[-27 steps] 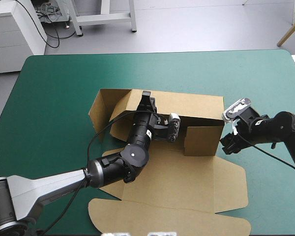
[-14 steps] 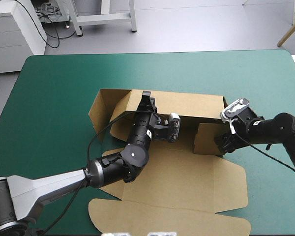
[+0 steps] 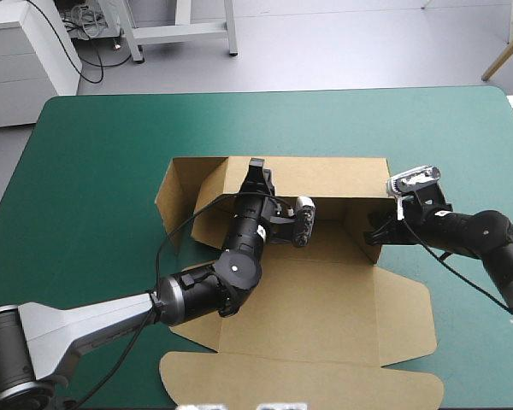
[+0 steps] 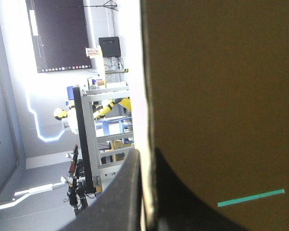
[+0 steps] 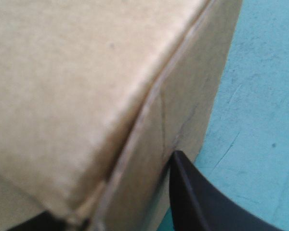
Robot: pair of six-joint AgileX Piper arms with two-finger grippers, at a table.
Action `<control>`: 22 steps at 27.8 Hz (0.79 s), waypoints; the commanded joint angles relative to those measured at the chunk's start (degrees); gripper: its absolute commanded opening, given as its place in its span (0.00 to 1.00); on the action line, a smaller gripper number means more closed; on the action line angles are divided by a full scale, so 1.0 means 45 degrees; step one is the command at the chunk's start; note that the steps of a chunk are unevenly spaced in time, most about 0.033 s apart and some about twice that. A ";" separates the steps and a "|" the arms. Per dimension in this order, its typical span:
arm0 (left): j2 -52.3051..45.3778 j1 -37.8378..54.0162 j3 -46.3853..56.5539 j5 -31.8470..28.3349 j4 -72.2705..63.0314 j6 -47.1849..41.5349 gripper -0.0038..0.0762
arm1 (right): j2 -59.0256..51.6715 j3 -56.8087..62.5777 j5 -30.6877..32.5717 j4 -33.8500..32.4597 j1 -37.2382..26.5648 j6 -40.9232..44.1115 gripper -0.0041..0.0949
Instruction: Fold the box
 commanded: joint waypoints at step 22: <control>-0.0192 -0.0054 -0.0241 0.0020 0.0151 -0.0020 0.04 | -0.0330 -0.0342 -0.2799 -0.2813 0.3343 0.4140 0.02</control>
